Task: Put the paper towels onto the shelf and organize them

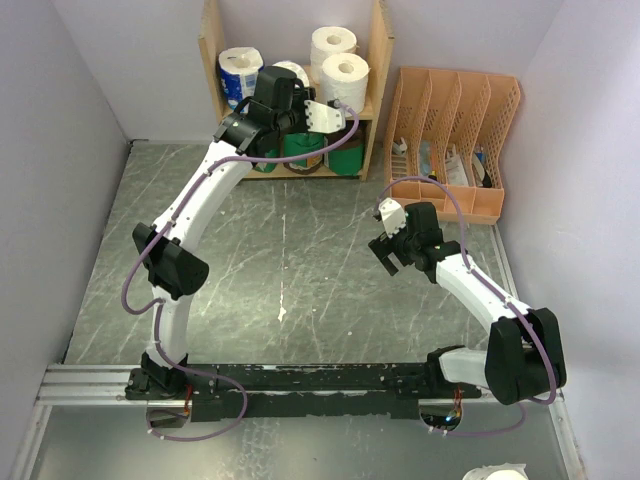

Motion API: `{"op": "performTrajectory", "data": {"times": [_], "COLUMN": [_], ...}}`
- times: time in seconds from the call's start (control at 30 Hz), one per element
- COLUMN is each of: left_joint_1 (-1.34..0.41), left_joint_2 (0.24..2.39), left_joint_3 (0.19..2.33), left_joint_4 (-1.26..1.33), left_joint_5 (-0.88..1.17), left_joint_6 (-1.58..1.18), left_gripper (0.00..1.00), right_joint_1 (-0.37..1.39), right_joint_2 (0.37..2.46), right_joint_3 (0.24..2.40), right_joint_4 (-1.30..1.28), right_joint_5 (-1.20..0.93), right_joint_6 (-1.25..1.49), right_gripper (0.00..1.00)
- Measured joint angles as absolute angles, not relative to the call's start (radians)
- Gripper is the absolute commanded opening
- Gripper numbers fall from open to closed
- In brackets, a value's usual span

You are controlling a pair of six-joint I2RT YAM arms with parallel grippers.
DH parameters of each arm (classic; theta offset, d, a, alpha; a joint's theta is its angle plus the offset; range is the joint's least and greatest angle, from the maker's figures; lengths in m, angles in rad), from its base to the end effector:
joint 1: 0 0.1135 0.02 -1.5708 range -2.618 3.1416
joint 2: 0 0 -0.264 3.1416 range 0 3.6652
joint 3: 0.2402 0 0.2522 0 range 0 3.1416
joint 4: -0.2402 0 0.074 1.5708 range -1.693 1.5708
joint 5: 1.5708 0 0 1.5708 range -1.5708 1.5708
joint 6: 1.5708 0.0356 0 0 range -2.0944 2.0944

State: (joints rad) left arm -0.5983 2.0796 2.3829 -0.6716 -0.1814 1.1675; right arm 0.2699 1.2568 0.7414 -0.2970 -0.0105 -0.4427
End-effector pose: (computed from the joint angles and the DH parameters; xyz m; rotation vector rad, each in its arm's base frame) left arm 0.3888 -0.2573 0.4352 1.4434 1.3452 0.5512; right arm 0.2472 0.0688 0.2165 -0.8363 2.2328 -0.0695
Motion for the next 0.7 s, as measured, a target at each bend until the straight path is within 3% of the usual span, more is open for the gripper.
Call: {"op": "performTrajectory", "data": {"times": [0.37, 0.43, 0.5, 0.7], "left_joint_1": [-0.599, -0.599, -0.599, -0.599], "left_joint_2": [2.087, 2.087, 2.087, 2.095], "left_joint_3": [2.379, 2.373, 2.358, 2.287], "left_joint_4": [-0.618, -0.595, -0.563, -0.428], "left_joint_5": [-0.211, -0.223, -0.239, -0.302], "left_joint_6": [1.179, 1.182, 1.183, 1.186], "left_gripper": [0.69, 0.79, 0.98, 1.0], "right_joint_1": [0.27, 0.27, 0.27, 0.27], "right_joint_2": [1.258, 1.258, 1.258, 1.257], "right_joint_3": [0.741, 0.741, 0.741, 0.741], "right_joint_4": [-0.296, -0.296, -0.295, -0.295], "right_joint_5": [-0.002, 0.0, 0.005, 0.014], "right_joint_6": [-0.442, -0.442, -0.442, -0.442], "right_gripper": [0.98, 0.98, 0.98, 0.98]}}
